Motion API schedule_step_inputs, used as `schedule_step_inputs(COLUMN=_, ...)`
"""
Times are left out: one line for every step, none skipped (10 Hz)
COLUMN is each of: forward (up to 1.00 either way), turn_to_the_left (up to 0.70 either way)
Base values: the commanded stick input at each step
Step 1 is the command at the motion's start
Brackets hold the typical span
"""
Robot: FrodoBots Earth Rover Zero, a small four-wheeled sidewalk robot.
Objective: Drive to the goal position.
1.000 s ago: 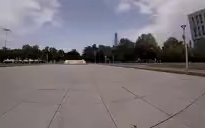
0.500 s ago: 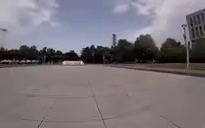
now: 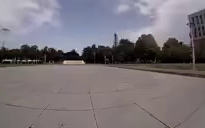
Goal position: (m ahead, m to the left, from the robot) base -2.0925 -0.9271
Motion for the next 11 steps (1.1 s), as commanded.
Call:
schedule_step_inputs(forward=1.00, turn_to_the_left=0.00)
schedule_step_inputs(forward=1.00, turn_to_the_left=0.00)
schedule_step_inputs(forward=1.00, turn_to_the_left=0.00)
schedule_step_inputs(forward=1.00, turn_to_the_left=0.00)
schedule_step_inputs(forward=1.00, turn_to_the_left=0.00)
schedule_step_inputs(forward=1.00, turn_to_the_left=0.00)
schedule_step_inputs(forward=1.00, turn_to_the_left=0.00)
schedule_step_inputs(forward=1.00, turn_to_the_left=0.00)
schedule_step_inputs(forward=1.00, turn_to_the_left=0.00)
schedule_step_inputs(forward=1.00, turn_to_the_left=0.00)
schedule_step_inputs(forward=1.00, turn_to_the_left=0.00)
